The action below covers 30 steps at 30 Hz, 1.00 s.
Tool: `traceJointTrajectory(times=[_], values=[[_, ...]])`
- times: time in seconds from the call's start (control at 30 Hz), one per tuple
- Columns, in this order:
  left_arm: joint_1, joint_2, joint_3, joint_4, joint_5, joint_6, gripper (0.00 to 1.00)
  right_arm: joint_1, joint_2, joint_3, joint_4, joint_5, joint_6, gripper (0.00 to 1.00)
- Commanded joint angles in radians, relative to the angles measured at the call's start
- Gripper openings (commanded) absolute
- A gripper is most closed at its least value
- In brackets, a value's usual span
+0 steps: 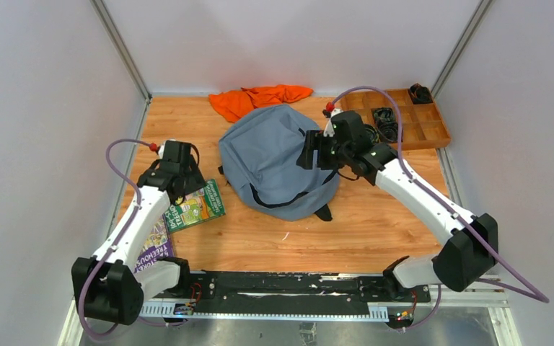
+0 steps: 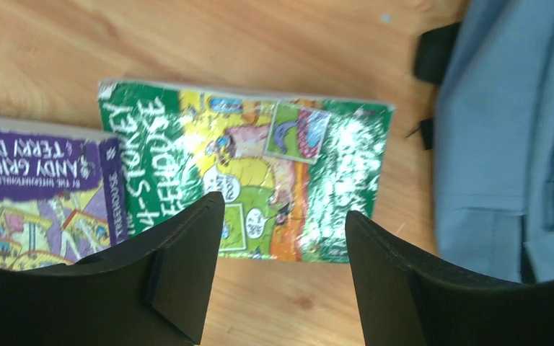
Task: Pack the student bag
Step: Adjust the student bag at the center of the board, then pick up the book from the center of the board.
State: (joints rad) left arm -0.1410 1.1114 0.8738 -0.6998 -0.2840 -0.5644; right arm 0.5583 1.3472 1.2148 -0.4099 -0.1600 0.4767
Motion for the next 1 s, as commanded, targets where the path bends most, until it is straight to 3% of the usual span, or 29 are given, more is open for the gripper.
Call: traceJointTrajectory(times=[0.0,0.13,0.27,0.4,0.5,0.57,0.97], values=[[-0.042,-0.029,-0.038,-0.019,-0.084,-0.062,0.71,0.036,0.045,-0.028,-0.005,-0.008,-0.007,0.75],[-0.166,0.112,-0.002,-0.021,-0.181,-0.082,0.71,0.037,0.057,-0.051,-0.009,-0.032,0.003,0.78],[-0.219,0.232,0.075,-0.003,-0.237,-0.089,0.73,0.036,0.049,-0.047,-0.022,-0.015,-0.017,0.8],[-0.236,0.334,0.135,0.012,-0.206,-0.061,0.81,0.036,0.056,-0.022,-0.051,-0.001,-0.037,0.81],[-0.242,0.423,0.206,0.014,-0.136,-0.052,0.82,0.037,0.066,-0.011,-0.062,-0.003,-0.036,0.81],[-0.26,0.487,0.232,0.009,-0.162,-0.049,0.82,0.037,0.071,-0.012,-0.063,-0.006,-0.031,0.81],[-0.267,0.598,0.116,0.014,-0.306,-0.231,0.74,0.037,0.106,-0.011,-0.072,0.001,-0.018,0.8]])
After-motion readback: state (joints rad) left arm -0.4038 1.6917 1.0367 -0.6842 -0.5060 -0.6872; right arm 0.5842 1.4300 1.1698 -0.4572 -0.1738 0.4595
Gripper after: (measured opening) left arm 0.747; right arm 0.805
